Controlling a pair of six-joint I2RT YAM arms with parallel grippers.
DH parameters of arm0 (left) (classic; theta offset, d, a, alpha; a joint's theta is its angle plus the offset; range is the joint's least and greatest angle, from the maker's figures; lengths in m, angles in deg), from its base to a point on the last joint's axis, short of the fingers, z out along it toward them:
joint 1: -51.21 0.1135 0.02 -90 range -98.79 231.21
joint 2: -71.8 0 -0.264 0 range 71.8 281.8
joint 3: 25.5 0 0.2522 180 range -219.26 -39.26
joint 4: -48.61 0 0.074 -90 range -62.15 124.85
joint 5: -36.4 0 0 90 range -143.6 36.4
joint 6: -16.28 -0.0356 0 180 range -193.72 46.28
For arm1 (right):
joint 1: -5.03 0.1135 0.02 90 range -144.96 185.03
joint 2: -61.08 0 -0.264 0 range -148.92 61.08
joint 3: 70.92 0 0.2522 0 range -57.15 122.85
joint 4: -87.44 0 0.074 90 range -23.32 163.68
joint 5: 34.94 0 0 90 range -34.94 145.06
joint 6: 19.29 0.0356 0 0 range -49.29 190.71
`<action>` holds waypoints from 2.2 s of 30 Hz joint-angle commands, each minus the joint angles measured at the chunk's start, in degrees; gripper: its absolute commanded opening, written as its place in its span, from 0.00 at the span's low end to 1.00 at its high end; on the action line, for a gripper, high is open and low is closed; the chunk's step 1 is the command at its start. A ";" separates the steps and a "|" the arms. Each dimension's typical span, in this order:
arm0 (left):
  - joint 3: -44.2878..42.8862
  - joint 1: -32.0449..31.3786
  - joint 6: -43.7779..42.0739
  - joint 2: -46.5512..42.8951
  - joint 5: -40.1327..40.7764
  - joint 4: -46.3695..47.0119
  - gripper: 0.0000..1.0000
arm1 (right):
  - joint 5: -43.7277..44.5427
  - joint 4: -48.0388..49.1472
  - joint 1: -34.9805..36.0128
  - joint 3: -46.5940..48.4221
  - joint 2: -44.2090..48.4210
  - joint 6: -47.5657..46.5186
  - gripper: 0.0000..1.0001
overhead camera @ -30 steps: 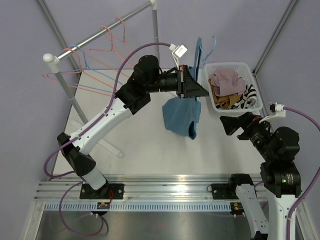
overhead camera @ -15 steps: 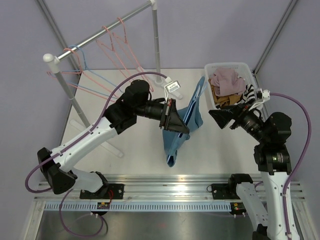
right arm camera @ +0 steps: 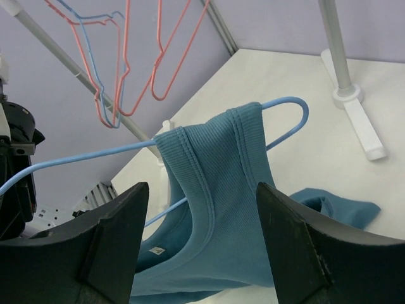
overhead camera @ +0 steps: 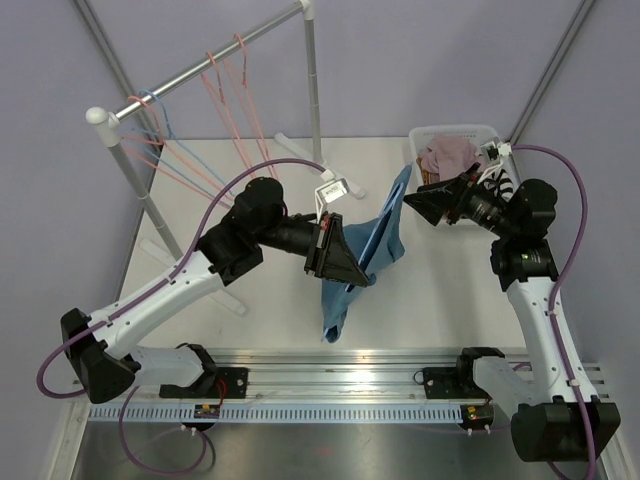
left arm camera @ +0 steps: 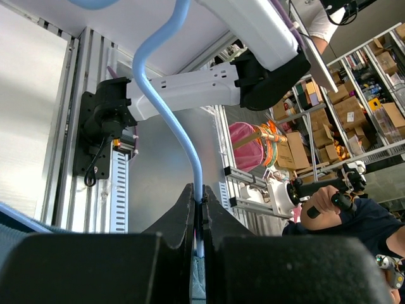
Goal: Remove the tank top from the hanger
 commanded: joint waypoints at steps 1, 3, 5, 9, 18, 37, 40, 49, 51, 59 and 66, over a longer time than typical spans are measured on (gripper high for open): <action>-0.05 -0.33 2.18 -2.51 -3.26 8.00 0.00 | -4.21 11.64 0.01 -1.32 -1.04 3.79 0.76; -0.14 -0.42 2.36 -2.34 -3.00 8.36 0.00 | -4.12 13.94 0.10 -1.94 -1.92 4.68 0.76; -0.58 -0.51 2.80 -2.25 -3.00 8.53 0.00 | -4.47 15.54 0.10 -1.77 -3.67 5.03 0.70; -0.75 -0.60 3.59 -1.99 -3.17 9.58 0.00 | -3.68 15.88 0.10 -0.72 -5.78 4.16 0.61; -1.01 -0.60 4.13 -1.55 -3.26 9.95 0.00 | -5.17 18.77 2.03 -0.88 -6.67 5.11 0.73; -3.74 -0.51 -4.75 -1.46 1.74 -2.35 0.00 | 2.29 7.98 3.79 1.13 -1.66 -4.81 0.14; -3.31 -0.51 -6.60 -2.07 2.19 -5.00 0.00 | 7.64 5.26 3.88 2.01 -1.22 -6.39 0.00; -1.37 -0.51 -8.27 -5.24 0.17 -5.35 0.00 | 23.20 -5.99 3.88 16.50 -14.39 -8.59 0.00; -1.72 -0.51 -8.71 -6.03 0.08 -5.71 0.00 | 23.74 -7.66 3.88 19.49 -17.72 -8.68 0.00; -8.46 -0.33 -9.85 -4.98 4.10 -7.28 0.00 | 16.98 -7.59 3.71 21.10 -20.04 -4.91 0.00; -20.86 -0.25 -20.82 1.87 25.64 -2.47 0.02 | 0.55 6.20 3.79 11.43 -11.16 8.18 0.00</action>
